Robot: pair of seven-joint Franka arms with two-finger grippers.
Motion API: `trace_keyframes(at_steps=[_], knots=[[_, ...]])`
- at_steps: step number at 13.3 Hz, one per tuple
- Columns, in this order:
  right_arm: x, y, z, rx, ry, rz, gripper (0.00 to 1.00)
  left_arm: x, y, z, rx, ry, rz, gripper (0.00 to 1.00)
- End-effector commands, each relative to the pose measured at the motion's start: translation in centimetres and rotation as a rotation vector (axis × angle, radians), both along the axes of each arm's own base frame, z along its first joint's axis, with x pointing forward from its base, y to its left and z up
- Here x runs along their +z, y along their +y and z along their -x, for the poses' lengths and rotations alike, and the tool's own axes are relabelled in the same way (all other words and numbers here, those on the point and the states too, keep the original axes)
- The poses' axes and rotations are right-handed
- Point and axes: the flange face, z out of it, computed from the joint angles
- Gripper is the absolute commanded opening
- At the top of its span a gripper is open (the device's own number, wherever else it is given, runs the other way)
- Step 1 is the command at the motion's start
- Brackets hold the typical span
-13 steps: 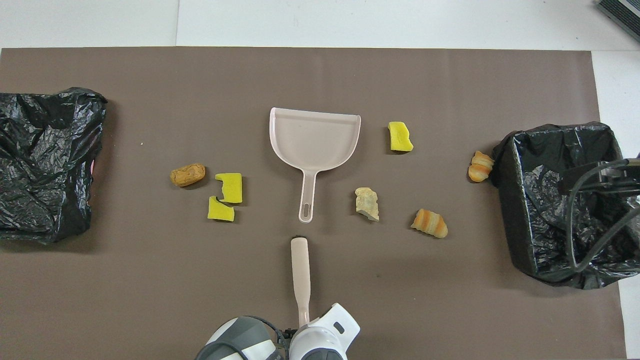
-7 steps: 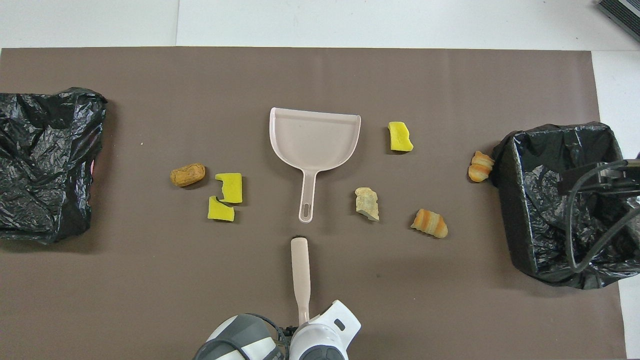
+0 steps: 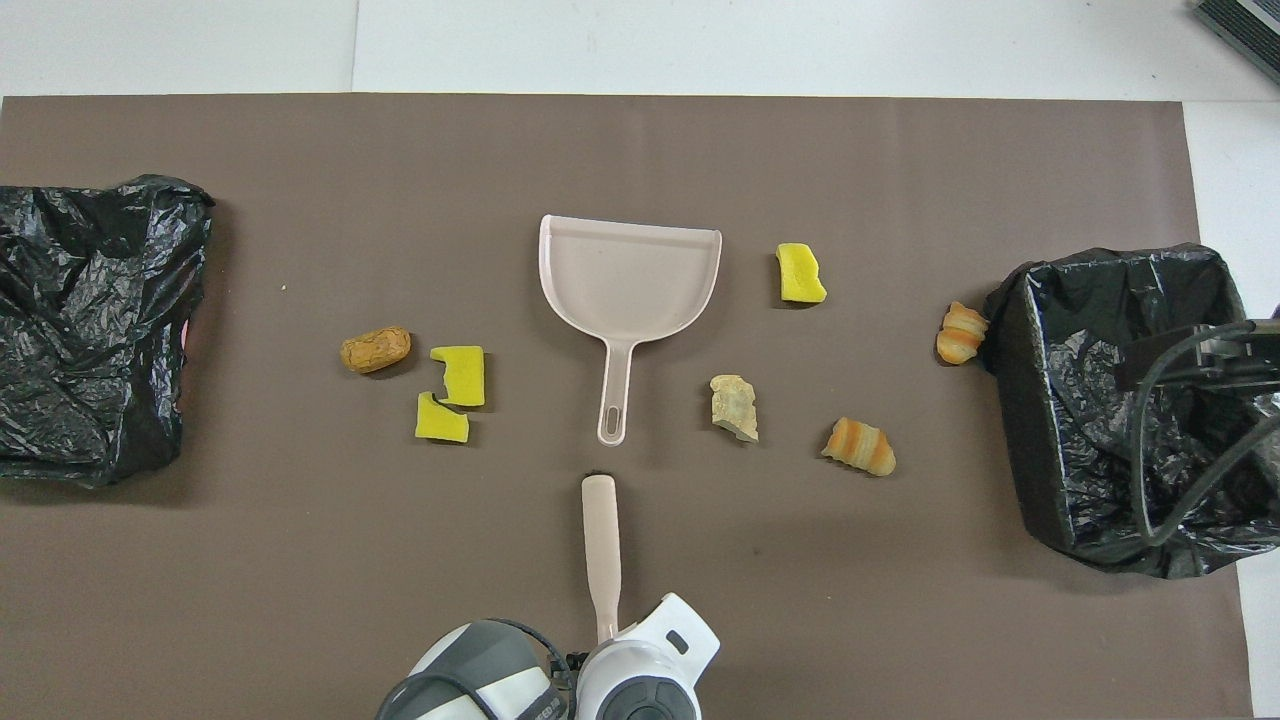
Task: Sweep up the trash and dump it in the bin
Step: 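Lift the brush with the left gripper while the right gripper reaches the dustpan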
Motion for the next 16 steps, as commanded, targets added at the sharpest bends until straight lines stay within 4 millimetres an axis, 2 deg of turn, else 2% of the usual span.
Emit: trace_keyframes(at_steps=[1, 2, 4, 8, 10, 12, 14, 16], knots=[[0.0, 0.1, 0.8, -0.033, -0.003, -0.020, 1.00, 1.0, 0.4, -0.2, -0.006, 0.020, -0.002, 0.22], [0.0, 0.1, 0.8, -0.033, -0.001, -0.020, 1.00, 1.1, 0.5, -0.4, -0.020, 0.024, -0.002, 0.00], [0.0, 0.1, 0.8, -0.033, -0.001, -0.020, 1.00, 2.3, 1.1, -2.0, -0.051, 0.030, 0.010, 0.00], [0.0, 0.1, 0.8, -0.033, -0.001, -0.022, 1.00, 3.3, 2.3, -3.6, -0.057, 0.055, -0.005, 0.00], [0.0, 0.1, 0.8, -0.033, -0.001, -0.022, 1.00, 5.1, 3.6, -5.3, -0.041, 0.066, -0.006, 0.00], [-0.1, 0.5, 0.7, -0.030, -0.004, -0.022, 1.00, 8.2, 6.4, -7.4, -0.023, 0.081, 0.000, 0.00], [-0.7, 1.2, 0.1, -0.027, -0.033, -0.021, 1.00, 12.4, 11.0, -9.3, 0.003, 0.072, 0.031, 0.00], [-1.4, 4.3, -0.6, -0.029, -0.062, -0.031, 1.00, 15.9, 14.7, -11.5, 0.021, 0.074, 0.033, 0.00]])
